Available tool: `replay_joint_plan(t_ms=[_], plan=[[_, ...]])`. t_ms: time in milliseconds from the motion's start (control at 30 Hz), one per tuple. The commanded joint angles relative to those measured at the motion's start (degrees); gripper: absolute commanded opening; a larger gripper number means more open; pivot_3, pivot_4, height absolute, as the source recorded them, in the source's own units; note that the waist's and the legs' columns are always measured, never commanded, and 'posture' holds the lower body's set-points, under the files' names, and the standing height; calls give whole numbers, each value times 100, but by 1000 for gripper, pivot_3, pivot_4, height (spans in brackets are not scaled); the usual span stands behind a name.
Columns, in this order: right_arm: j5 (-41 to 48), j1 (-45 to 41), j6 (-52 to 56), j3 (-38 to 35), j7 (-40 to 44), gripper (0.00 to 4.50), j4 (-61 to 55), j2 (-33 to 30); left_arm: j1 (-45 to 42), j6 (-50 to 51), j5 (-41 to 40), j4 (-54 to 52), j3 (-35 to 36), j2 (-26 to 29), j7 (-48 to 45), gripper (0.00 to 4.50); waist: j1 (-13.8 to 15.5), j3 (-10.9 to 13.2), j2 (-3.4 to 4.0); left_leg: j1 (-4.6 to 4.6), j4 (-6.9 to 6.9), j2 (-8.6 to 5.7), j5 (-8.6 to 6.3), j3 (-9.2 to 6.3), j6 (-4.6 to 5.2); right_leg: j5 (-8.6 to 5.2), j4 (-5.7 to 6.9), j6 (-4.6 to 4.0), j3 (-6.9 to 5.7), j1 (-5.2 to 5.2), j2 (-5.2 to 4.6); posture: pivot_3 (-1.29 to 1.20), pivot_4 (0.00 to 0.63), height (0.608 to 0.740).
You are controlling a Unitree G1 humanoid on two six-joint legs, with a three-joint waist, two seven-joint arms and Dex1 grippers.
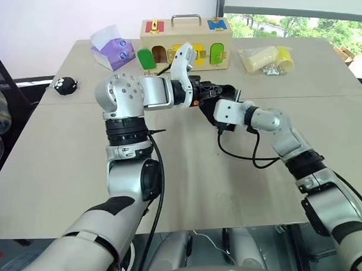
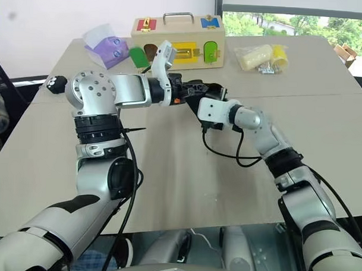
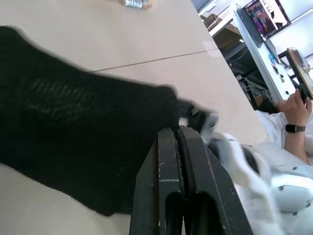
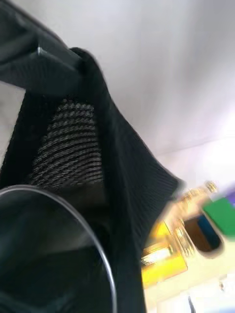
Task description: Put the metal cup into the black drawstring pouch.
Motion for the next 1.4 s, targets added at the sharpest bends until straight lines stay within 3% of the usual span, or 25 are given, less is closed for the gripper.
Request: replay_joint_plan(t_ms=[33,267,467,600,733,900,1167,1367,1400], plan=[[650,430,749,-719,406,4490,-1553,-389,-50,-153,-112,-181,61,19,-30,0,29,0,0,-3,0,-1,0,-1,0,0,0,0,-2,-1,-2,0,150,710],[1359,1413,2142,-1172,918,4490,-3737,-944,-157,-271,-133,64,204,-54,-14,0,19,0,0,-6,3,0,0,-5,0,0,3,0,-6,-2,0,0,150,710],[1711,1941,3096,-1599,541,4490,-4221,-899,-225,-354,-137,209,224,-83,-27,0,53,0,0,-2,6,-1,-1,2,-1,0,12,0,2,-2,-1,0,150,710],[1532,2378,2683,-1723,373,4490,-3390,-1067,-164,-413,-142,162,129,-78,-72,0,110,0,-1,-1,6,-3,-1,2,-1,0,11,0,2,-1,-2,0,150,710],[1558,2273,2426,-1714,105,4490,-2534,-796,-128,-379,-162,106,117,-52,-77,0,128,0,0,6,5,-2,-1,15,-1,0,19,0,16,-2,0,0,150,710],[1294,1721,1633,-1545,-453,4490,-1131,-184,-73,-327,-165,21,75,10,-97,0,66,0,0,13,3,1,-1,23,-1,0,28,0,26,-3,3,0,150,710],[1928,530,971,-2112,-863,4490,1264,903,-85,-216,-190,-51,82,69,-84,0,2,0,0,10,3,2,-1,22,-1,0,29,0,26,-8,6,0,150,710],[1960,12,260,-2351,-1096,4490,2388,1117,-99,-239,-189,-53,54,85,-62,0,-4,0,0,9,3,1,-1,21,-1,0,26,0,25,-8,5,0,150,710],[1958,-8,184,-2373,-1128,3973,2450,1107,-98,-241,-187,-59,52,88,-59,0,-3,0,0,9,3,1,-1,21,-1,0,27,0,26,-8,5,0,150,710]])
